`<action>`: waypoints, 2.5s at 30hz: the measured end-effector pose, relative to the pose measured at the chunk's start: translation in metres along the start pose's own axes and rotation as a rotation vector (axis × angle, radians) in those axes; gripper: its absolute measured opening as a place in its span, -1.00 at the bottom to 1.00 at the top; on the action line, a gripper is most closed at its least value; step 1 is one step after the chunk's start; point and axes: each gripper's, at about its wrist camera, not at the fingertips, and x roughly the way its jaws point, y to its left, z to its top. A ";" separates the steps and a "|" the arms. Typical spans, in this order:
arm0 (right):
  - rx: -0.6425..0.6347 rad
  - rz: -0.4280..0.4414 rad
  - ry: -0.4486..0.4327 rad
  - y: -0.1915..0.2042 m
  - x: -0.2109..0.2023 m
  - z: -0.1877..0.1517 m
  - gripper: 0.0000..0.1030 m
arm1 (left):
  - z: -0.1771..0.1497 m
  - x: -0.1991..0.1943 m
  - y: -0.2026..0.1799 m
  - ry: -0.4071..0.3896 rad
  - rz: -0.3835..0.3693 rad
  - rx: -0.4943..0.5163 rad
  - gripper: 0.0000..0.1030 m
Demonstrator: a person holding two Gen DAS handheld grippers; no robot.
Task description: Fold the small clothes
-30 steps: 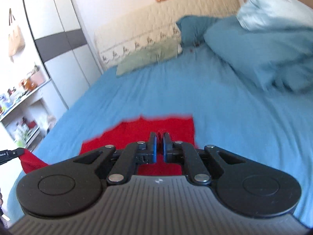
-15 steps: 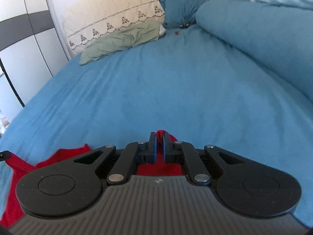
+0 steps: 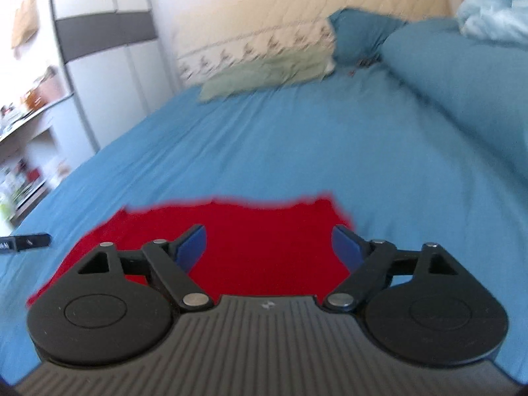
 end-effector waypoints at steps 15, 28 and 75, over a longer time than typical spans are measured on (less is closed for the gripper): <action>0.008 -0.099 0.050 0.008 -0.001 -0.062 0.91 | -0.051 -0.009 0.011 0.111 0.092 -0.058 0.69; 0.286 -0.226 0.013 0.017 -0.075 -0.088 0.94 | -0.033 -0.037 -0.084 -0.001 0.096 0.121 1.00; -0.151 0.450 0.198 0.253 0.077 -0.001 0.78 | -0.070 -0.032 0.049 0.113 0.036 0.126 0.98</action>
